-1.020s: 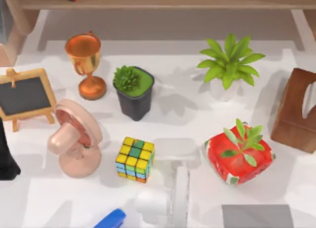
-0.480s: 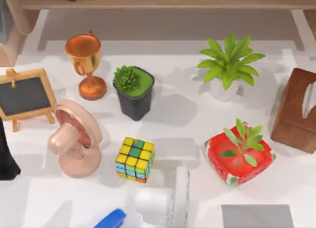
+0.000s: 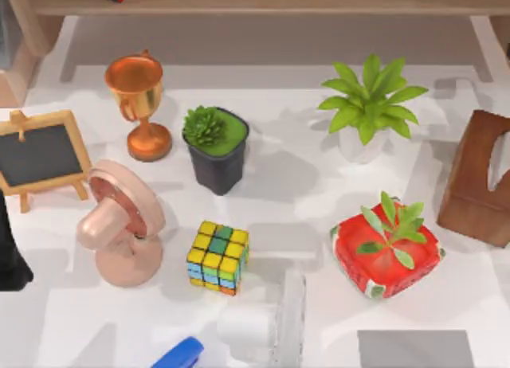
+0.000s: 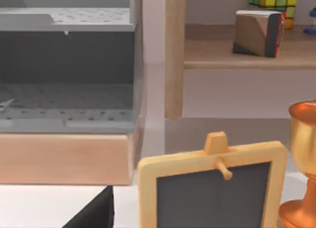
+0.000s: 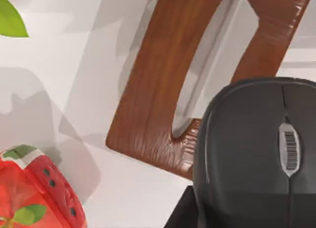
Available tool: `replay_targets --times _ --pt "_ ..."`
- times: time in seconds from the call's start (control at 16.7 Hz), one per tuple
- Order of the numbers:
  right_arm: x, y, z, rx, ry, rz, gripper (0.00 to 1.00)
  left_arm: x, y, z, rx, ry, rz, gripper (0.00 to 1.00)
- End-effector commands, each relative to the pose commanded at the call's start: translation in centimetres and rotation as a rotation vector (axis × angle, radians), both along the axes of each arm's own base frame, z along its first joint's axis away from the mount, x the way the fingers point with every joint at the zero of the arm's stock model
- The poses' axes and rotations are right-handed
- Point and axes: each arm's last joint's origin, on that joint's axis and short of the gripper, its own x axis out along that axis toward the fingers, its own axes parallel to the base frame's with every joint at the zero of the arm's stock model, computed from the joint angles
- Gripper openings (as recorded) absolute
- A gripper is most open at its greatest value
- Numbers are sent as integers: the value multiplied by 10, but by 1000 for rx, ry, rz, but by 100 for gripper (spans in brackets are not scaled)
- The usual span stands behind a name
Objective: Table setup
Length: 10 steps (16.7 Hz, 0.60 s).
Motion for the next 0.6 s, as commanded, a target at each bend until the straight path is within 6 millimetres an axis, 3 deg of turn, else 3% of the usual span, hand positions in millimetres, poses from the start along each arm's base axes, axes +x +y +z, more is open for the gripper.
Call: replay_targets --times 0.3,0.6 --pt "-75 63 -40 -2 104 8 0 0 0 0 0 0 0 100" --pt "-138 100 -94 -43 161 21 0 0 0 0 0 0 0 100"
